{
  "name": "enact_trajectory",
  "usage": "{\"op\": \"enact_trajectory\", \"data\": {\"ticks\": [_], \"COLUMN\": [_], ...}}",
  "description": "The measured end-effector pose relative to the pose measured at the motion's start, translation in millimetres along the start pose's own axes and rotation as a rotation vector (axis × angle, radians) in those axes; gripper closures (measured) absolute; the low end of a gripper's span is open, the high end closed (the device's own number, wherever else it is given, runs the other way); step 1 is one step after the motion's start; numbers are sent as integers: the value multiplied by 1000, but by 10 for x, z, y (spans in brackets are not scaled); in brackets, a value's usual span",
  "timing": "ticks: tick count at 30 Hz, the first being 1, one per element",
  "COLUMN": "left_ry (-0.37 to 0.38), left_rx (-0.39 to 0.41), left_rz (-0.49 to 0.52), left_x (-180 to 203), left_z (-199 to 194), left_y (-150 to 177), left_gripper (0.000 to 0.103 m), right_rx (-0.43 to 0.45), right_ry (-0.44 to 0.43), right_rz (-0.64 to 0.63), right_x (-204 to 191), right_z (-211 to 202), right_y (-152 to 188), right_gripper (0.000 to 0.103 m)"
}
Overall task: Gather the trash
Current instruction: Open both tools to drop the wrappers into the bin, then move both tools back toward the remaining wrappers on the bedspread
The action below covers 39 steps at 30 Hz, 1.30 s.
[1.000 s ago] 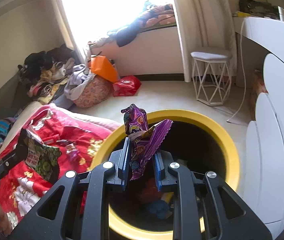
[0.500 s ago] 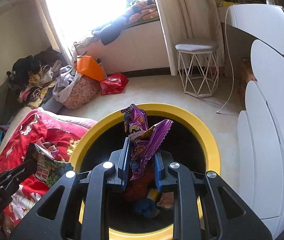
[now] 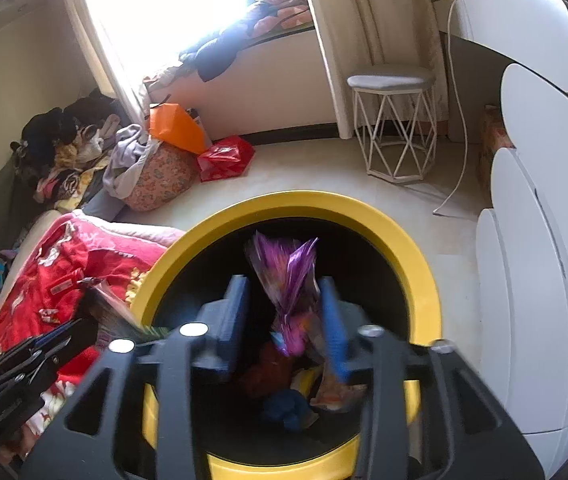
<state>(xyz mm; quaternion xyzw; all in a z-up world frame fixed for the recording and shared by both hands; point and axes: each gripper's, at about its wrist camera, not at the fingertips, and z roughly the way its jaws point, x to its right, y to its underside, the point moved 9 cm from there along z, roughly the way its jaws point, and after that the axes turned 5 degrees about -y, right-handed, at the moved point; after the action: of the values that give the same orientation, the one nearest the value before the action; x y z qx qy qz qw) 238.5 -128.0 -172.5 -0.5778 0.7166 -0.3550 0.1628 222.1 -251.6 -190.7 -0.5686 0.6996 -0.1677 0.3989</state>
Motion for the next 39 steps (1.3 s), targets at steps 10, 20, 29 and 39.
{"op": "enact_trajectory", "data": {"ticks": [10, 20, 29, 39], "left_ry": [-58, -134, -176, -218], "left_rx": [97, 175, 209, 221], "left_rz": [-29, -56, -103, -159], "left_x": [-254, -585, -884, -1205], "left_z": [-384, -758, -993, -1140], "left_y": [-108, -157, -142, -65], "left_gripper": [12, 11, 11, 11], "right_rx": [50, 85, 76, 64], "right_ry": [-2, -81, -147, -177], "right_rz": [-23, -123, -219, -287], "right_x": [-130, -657, -1136, -1448], "right_z": [-89, -209, -233, -253], "right_y": [-61, -72, 57, 173], "right_gripper": [40, 33, 30, 30]}}
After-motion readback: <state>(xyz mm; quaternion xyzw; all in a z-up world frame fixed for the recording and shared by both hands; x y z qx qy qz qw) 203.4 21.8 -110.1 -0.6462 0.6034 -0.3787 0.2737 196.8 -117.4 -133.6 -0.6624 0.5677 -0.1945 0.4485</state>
